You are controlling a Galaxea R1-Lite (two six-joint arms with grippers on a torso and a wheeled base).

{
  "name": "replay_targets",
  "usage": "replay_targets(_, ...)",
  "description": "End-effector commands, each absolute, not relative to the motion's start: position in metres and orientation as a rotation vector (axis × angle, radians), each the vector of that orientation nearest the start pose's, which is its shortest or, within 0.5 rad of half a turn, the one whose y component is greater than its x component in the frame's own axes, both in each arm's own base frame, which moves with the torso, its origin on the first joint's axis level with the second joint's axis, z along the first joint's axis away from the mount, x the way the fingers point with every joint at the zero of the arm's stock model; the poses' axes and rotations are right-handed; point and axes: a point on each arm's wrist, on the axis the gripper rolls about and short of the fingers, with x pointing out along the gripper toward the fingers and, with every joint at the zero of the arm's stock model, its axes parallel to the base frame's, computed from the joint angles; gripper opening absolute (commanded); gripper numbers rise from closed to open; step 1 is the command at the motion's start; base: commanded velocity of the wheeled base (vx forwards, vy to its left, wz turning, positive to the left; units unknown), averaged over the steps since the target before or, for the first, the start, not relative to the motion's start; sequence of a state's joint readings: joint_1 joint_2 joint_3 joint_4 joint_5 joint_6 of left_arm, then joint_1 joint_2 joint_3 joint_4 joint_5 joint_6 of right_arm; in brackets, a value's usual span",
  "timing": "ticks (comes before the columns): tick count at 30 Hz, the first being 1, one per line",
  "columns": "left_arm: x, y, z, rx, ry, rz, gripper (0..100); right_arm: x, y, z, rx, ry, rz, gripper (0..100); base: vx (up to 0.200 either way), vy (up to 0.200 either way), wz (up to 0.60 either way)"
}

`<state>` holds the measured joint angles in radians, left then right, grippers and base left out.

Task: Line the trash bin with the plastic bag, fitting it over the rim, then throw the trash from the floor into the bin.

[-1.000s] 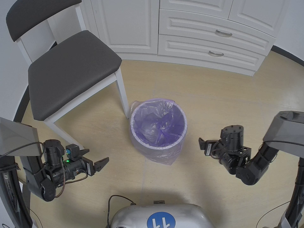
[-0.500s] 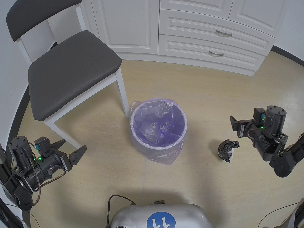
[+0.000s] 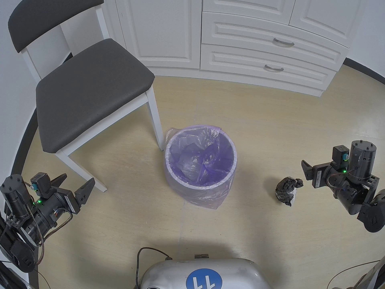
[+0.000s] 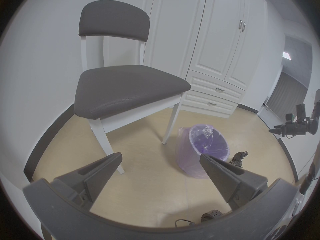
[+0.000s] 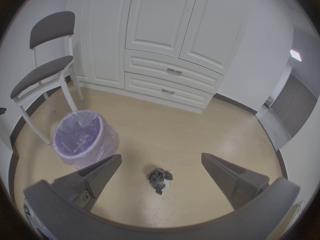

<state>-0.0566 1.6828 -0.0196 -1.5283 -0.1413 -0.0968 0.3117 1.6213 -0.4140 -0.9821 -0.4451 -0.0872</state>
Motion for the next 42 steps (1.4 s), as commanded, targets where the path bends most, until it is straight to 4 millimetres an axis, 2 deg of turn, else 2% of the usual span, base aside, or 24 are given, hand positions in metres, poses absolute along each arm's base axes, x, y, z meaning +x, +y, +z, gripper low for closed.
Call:
replay_targets(1,0.189,-0.013,0.107,-0.103,0.126,-0.187,100,0.217,0.072,0.152,-0.111,0.199,-0.074,100,0.0,0.0,0.0)
replay_targets(7,0.193,-0.013,0.11,-0.104,0.108,-0.185,100,0.223,0.081,0.165,0.009,0.287,-0.053,100,0.0,0.0,0.0)
replay_targets(8,0.196,-0.013,0.111,-0.104,0.106,-0.184,100,0.223,0.083,0.175,0.055,0.324,-0.054,100,0.0,0.0,0.0)
replay_targets(9,0.196,-0.013,0.111,-0.104,0.106,-0.184,100,0.222,0.083,0.175,0.057,0.329,-0.052,100,0.0,0.0,0.0)
replay_targets(11,0.202,-0.013,0.115,-0.102,0.1,-0.181,100,0.214,0.09,0.184,0.091,0.393,-0.018,100,0.0,0.0,0.0)
replay_targets(12,0.214,-0.012,0.125,-0.098,0.091,-0.16,100,0.197,0.1,0.193,0.093,0.462,0.057,100,0.0,0.0,0.0)
replay_targets(14,0.214,-0.012,0.125,-0.098,0.091,-0.16,100,0.197,0.1,0.193,0.093,0.462,0.057,100,0.0,0.0,0.0)
replay_targets(15,0.232,-0.013,0.149,-0.091,0.099,-0.109,100,0.186,0.106,0.2,0.053,0.522,0.111,100,0.0,0.0,0.0)
replay_targets(17,0.233,-0.014,0.169,-0.091,0.169,-0.095,100,0.187,0.107,0.212,0.05,0.512,0.116,100,0.0,0.0,0.0)
replay_targets(18,0.233,-0.014,0.169,-0.091,0.169,-0.095,100,0.187,0.107,0.212,0.05,0.512,0.116,100,0.0,0.0,0.0)
replay_targets(19,0.224,-0.017,0.19,-0.099,0.267,-0.109,100,0.185,0.106,0.22,0.059,0.496,0.125,100,0.0,0.0,0.0)
replay_targets(21,0.208,-0.021,0.206,-0.119,0.371,-0.13,100,0.184,0.105,0.221,0.065,0.493,0.132,100,0.0,0.0,0.0)
replay_targets(23,0.191,-0.024,0.212,-0.16,0.467,-0.159,100,0.189,0.106,0.218,0.071,0.504,0.13,100,0.0,0.0,0.0)
replay_targets(26,0.179,-0.026,0.212,-0.173,0.494,-0.246,100,0.197,0.108,0.215,0.094,0.498,0.12,100,0.0,0.0,0.0)
replay_targets(28,0.177,-0.026,0.211,-0.171,0.491,-0.254,100,0.199,0.108,0.214,0.115,0.487,0.114,100,0.0,0.0,0.0)
replay_targets(32,0.159,-0.024,0.207,-0.164,0.452,-0.267,100,0.205,0.111,0.216,0.189,0.432,0.125,100,0.0,0.0,0.0)
replay_targets(37,0.138,-0.021,0.207,-0.165,0.365,-0.278,100,0.201,0.113,0.227,0.349,0.338,0.274,100,0.0,0.0,0.0)
replay_targets(40,0.134,-0.022,0.21,-0.164,0.345,-0.289,100,0.201,0.113,0.224,0.391,0.342,0.338,100,0.0,0.0,0.0)
replay_targets(42,0.132,-0.023,0.208,-0.163,0.347,-0.299,100,0.206,0.106,0.215,0.422,0.367,0.345,100,0.0,0.0,0.0)
